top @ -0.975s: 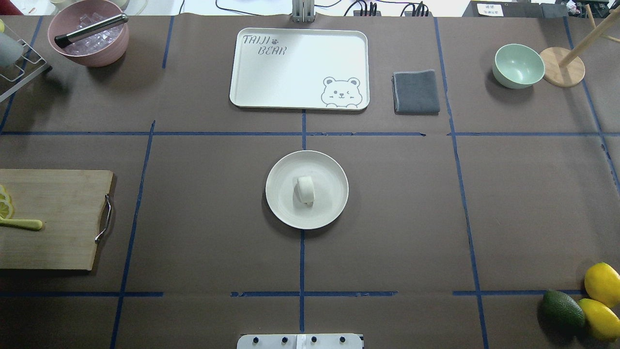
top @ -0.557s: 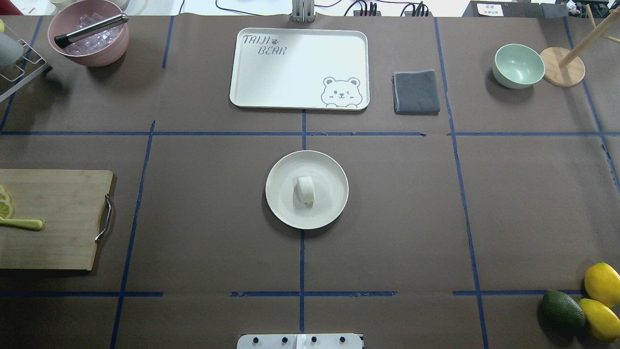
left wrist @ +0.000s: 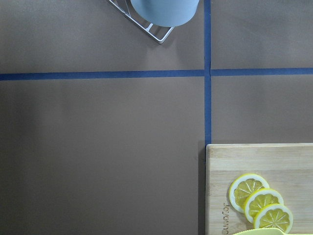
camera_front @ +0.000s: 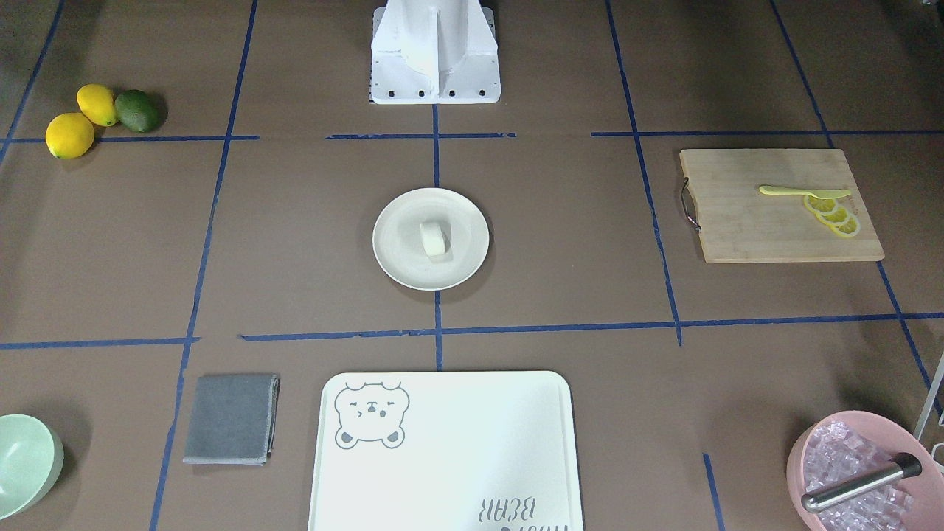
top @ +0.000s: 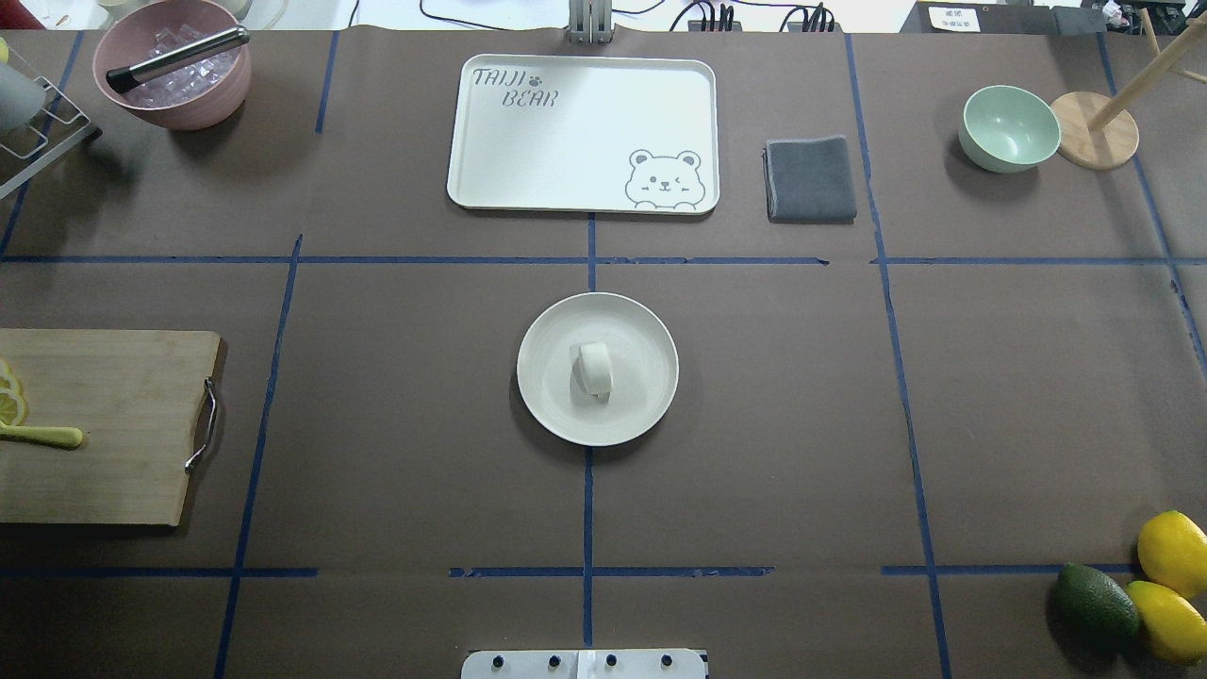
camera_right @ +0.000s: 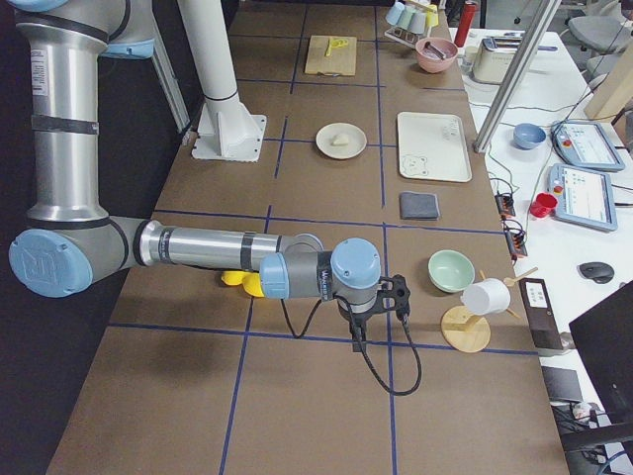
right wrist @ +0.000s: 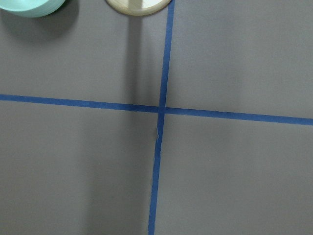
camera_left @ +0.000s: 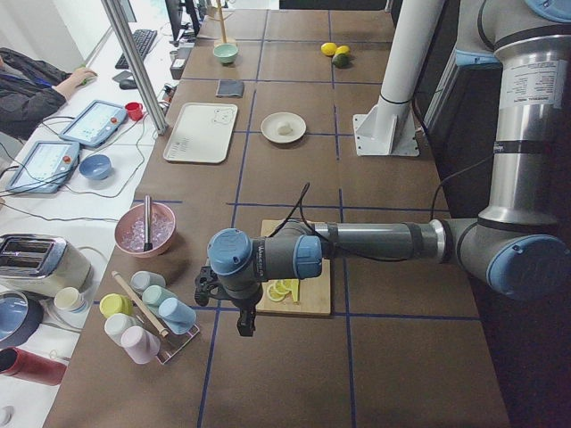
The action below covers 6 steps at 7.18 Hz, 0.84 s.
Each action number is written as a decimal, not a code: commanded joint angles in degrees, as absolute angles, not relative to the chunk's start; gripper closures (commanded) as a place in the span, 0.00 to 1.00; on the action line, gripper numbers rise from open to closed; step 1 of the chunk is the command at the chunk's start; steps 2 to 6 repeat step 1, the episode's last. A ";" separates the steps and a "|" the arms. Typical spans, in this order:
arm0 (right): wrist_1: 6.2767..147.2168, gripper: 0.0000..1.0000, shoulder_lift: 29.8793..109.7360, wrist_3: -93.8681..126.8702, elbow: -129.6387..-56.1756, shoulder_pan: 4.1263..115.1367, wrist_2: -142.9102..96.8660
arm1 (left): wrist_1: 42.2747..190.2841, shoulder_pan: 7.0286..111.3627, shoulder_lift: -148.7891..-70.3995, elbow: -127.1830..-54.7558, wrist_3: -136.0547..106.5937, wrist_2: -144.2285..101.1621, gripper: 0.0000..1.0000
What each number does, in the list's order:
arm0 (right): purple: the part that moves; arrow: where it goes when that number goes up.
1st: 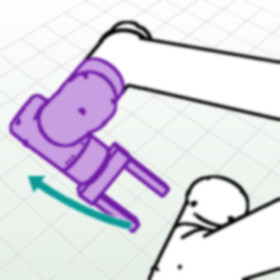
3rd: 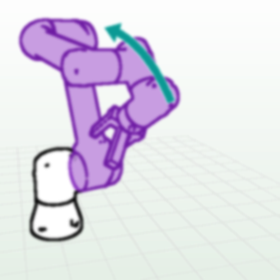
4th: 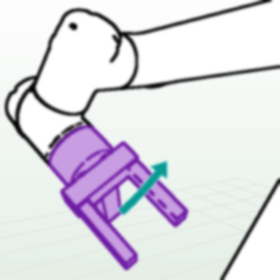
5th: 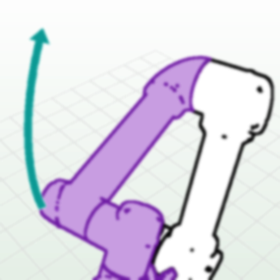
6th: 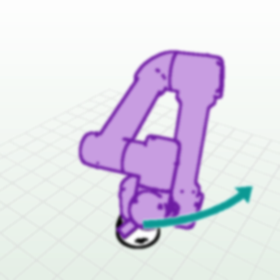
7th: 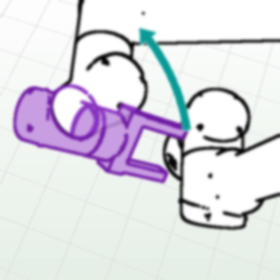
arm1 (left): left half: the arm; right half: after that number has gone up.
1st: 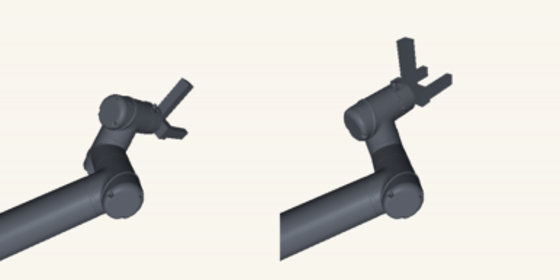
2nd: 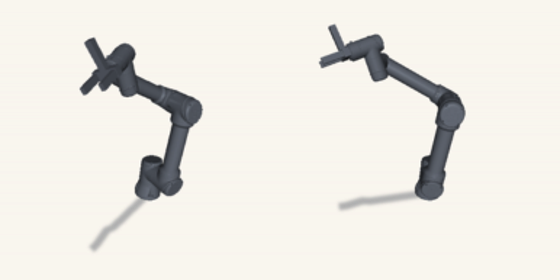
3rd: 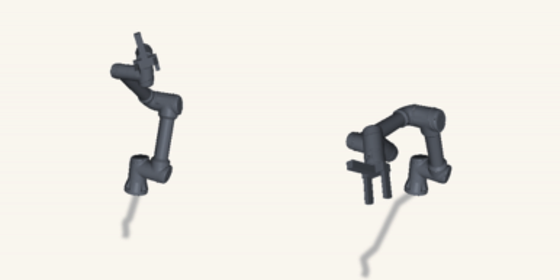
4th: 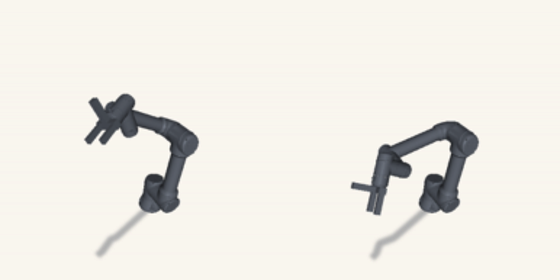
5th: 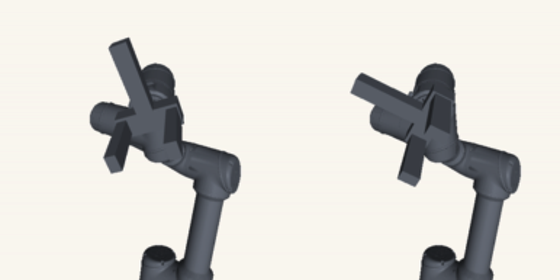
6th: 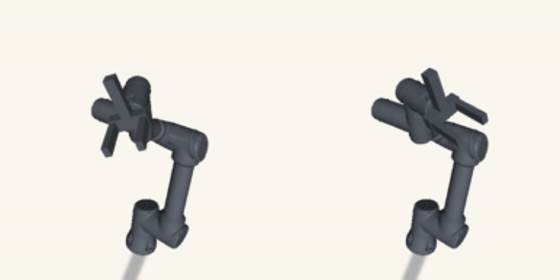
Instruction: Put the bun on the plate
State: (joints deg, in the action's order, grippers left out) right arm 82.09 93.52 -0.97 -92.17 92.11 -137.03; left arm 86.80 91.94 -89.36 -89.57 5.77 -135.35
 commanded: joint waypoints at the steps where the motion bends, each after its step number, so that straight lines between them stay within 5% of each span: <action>1: 82.18 0.00 93.52 -0.88 -92.20 92.11 -137.02 | 86.84 91.93 -89.30 -89.56 5.80 -135.35 0.00; 6: 82.18 0.00 93.52 -0.88 -92.20 92.11 -137.02 | 86.84 91.93 -89.30 -89.56 5.80 -135.35 0.00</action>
